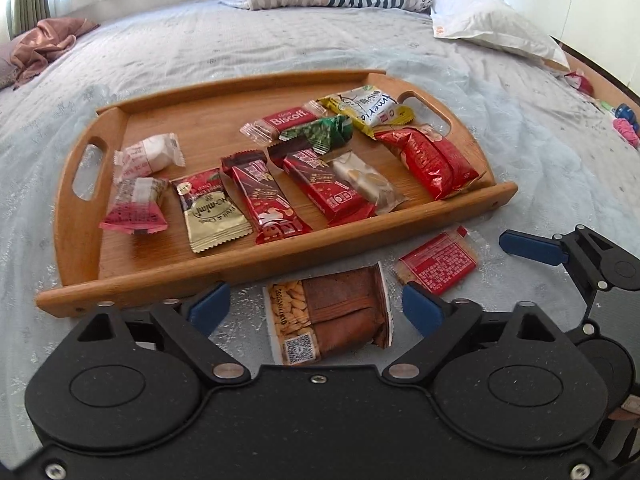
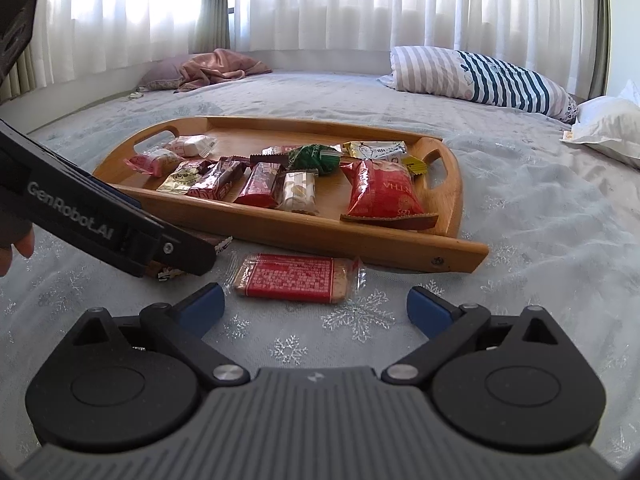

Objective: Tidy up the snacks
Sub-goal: 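Move both open tools back toward the last snacks beside the tray, then grasp the brown almond chocolate packet with the left tool while the right tool grasps the red wafer packet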

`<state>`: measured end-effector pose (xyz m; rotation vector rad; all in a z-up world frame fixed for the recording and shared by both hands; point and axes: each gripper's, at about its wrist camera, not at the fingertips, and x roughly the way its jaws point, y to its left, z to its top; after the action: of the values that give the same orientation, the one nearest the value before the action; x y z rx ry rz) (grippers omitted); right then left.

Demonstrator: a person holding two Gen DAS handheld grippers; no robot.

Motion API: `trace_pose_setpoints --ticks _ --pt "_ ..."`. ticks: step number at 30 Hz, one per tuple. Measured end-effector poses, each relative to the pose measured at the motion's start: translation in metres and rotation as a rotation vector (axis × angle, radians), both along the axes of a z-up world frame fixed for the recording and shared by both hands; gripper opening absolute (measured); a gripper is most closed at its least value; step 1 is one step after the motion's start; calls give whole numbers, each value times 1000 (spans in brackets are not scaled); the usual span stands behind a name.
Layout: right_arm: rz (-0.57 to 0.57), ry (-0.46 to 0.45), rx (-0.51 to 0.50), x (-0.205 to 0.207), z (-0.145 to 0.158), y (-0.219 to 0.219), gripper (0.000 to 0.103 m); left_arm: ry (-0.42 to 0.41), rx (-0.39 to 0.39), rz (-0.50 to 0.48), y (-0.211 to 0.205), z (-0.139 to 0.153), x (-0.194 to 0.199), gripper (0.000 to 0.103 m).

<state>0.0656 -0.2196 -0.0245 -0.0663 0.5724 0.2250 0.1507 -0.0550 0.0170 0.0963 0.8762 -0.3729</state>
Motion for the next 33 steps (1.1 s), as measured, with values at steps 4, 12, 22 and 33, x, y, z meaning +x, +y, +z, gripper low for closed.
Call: trace_pose_setpoints --ticks 4,12,22,33 --pt "-1 2 13 0 -1 -2 103 24 -27 8 -2 -3 3 69" --pt "-2 4 17 1 -1 -2 102 1 -40 -18 -4 0 -3 59" --pt "-28 25 53 3 8 -4 93 -55 -60 -11 8 21 -13 59" --pt "-78 51 37 14 11 18 93 -97 -57 32 22 30 -8 59"
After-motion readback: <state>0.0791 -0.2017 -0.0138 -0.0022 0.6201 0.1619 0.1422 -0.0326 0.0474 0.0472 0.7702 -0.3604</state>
